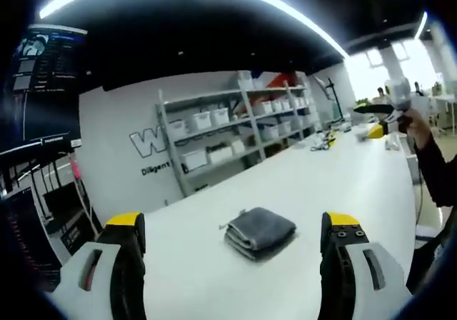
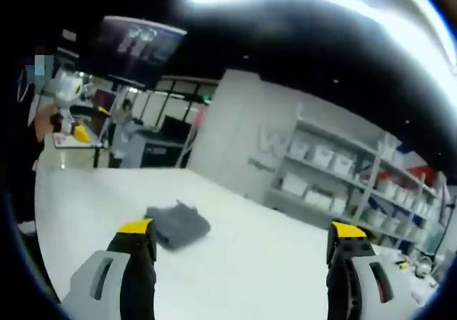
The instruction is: Open the folded towel by lifting each exposed corner and separating the folded layers until the towel lies flat within the target outline without major curled edges
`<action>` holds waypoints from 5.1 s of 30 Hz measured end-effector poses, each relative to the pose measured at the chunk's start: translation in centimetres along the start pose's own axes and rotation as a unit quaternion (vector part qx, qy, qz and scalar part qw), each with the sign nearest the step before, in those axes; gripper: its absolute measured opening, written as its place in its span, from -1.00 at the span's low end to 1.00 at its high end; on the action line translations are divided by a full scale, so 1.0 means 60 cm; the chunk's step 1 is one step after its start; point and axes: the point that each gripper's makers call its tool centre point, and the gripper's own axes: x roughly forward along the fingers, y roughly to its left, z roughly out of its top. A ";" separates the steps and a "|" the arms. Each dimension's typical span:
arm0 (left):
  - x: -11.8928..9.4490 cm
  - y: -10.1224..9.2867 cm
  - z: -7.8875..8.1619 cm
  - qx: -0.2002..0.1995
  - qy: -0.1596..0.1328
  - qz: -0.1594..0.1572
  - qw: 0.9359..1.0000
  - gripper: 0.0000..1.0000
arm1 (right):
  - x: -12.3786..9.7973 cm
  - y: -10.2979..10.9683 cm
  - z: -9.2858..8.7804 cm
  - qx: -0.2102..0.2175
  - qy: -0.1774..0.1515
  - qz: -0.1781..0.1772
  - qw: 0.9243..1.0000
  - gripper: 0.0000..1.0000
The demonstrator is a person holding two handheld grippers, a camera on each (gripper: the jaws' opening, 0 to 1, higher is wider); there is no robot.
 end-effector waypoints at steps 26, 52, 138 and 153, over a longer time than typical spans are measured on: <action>0.126 0.077 0.000 -0.027 -0.010 0.000 1.000 1.00 | 0.135 -0.057 0.045 -0.004 -0.012 0.012 1.000 1.00; 0.248 0.129 -0.016 -0.068 -0.022 -0.004 0.997 1.00 | 0.284 -0.082 0.009 0.025 -0.003 0.015 1.000 0.99; 0.369 -0.064 -0.342 -0.302 0.191 -0.201 0.912 0.74 | 0.424 0.129 -0.280 0.161 0.194 0.171 0.952 0.81; 0.385 -0.070 -0.360 -0.331 0.203 -0.202 0.899 0.47 | 0.430 0.189 -0.304 0.198 0.214 0.208 0.934 0.71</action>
